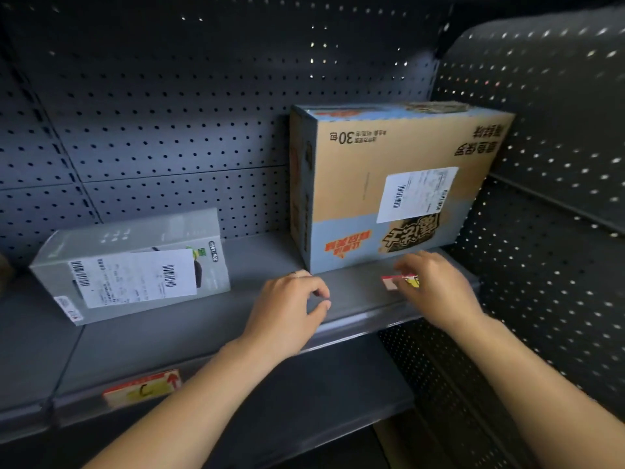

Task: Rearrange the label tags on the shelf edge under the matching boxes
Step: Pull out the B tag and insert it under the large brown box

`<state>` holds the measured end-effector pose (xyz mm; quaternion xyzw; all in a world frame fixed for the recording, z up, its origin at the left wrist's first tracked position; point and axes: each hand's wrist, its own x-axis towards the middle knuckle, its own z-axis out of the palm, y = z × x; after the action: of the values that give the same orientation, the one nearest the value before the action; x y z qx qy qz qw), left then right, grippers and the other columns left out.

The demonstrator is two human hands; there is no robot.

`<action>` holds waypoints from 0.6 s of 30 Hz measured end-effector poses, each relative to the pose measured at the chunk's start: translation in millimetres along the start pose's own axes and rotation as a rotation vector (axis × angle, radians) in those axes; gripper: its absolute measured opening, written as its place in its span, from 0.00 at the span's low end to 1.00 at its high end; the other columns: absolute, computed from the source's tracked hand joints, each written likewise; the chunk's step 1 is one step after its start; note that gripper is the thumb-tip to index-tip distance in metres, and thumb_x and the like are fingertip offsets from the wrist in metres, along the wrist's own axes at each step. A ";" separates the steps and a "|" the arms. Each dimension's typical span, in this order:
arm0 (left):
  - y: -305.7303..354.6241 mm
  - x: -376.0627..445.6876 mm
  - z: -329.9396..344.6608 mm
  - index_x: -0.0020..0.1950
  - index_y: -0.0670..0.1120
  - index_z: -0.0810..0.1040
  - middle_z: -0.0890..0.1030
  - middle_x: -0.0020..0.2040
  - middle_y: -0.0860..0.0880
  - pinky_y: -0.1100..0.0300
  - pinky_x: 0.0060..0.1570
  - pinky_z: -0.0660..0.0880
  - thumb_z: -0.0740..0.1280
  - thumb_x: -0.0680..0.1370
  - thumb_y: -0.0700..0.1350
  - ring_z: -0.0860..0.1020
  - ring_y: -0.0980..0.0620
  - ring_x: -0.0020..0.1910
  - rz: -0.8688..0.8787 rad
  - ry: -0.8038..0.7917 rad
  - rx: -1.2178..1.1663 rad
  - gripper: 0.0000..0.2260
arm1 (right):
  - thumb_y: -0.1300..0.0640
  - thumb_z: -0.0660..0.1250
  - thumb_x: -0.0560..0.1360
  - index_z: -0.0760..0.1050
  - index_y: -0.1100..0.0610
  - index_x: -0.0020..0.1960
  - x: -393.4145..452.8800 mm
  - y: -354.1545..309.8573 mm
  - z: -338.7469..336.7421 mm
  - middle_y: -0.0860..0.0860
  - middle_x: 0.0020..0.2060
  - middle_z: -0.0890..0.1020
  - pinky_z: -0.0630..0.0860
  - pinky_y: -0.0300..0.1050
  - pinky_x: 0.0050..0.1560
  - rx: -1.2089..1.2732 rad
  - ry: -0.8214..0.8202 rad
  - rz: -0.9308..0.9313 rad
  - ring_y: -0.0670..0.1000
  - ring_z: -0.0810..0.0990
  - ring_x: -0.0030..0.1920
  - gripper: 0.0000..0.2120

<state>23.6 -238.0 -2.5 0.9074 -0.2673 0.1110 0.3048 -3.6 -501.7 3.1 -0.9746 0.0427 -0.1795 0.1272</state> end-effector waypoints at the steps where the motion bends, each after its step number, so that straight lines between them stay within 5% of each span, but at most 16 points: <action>1: 5.1 8.1 7.0 0.48 0.54 0.83 0.77 0.44 0.60 0.62 0.42 0.66 0.71 0.75 0.50 0.77 0.56 0.46 -0.016 -0.012 -0.014 0.03 | 0.52 0.73 0.75 0.81 0.53 0.54 6.6 12.3 -4.6 0.50 0.49 0.83 0.78 0.53 0.49 -0.038 -0.044 0.029 0.55 0.80 0.54 0.09; 6: 31.9 52.6 37.7 0.49 0.53 0.83 0.77 0.39 0.60 0.60 0.44 0.71 0.71 0.76 0.49 0.77 0.55 0.44 -0.118 -0.146 -0.097 0.03 | 0.51 0.74 0.74 0.82 0.51 0.56 27.7 49.6 -21.6 0.50 0.53 0.84 0.81 0.54 0.55 -0.044 -0.202 0.133 0.52 0.82 0.53 0.11; 11: 52.8 83.3 63.1 0.57 0.51 0.82 0.83 0.54 0.52 0.52 0.54 0.79 0.72 0.76 0.50 0.80 0.49 0.53 -0.086 -0.249 -0.008 0.10 | 0.52 0.74 0.75 0.82 0.50 0.56 33.1 61.9 -19.9 0.48 0.52 0.85 0.81 0.50 0.55 0.018 -0.303 0.156 0.49 0.82 0.51 0.10; 18: 64.0 101.7 85.2 0.66 0.48 0.79 0.82 0.60 0.47 0.48 0.58 0.78 0.75 0.73 0.55 0.79 0.45 0.59 -0.129 -0.327 0.097 0.23 | 0.53 0.74 0.76 0.80 0.54 0.64 39.2 66.5 -13.8 0.51 0.58 0.84 0.78 0.46 0.59 0.118 -0.366 0.198 0.50 0.81 0.55 0.17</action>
<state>76.1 -375.6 -1.1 0.9423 -0.2487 -0.0450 0.2197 25.4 -574.1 11.3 -0.9728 0.1040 0.0114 0.2069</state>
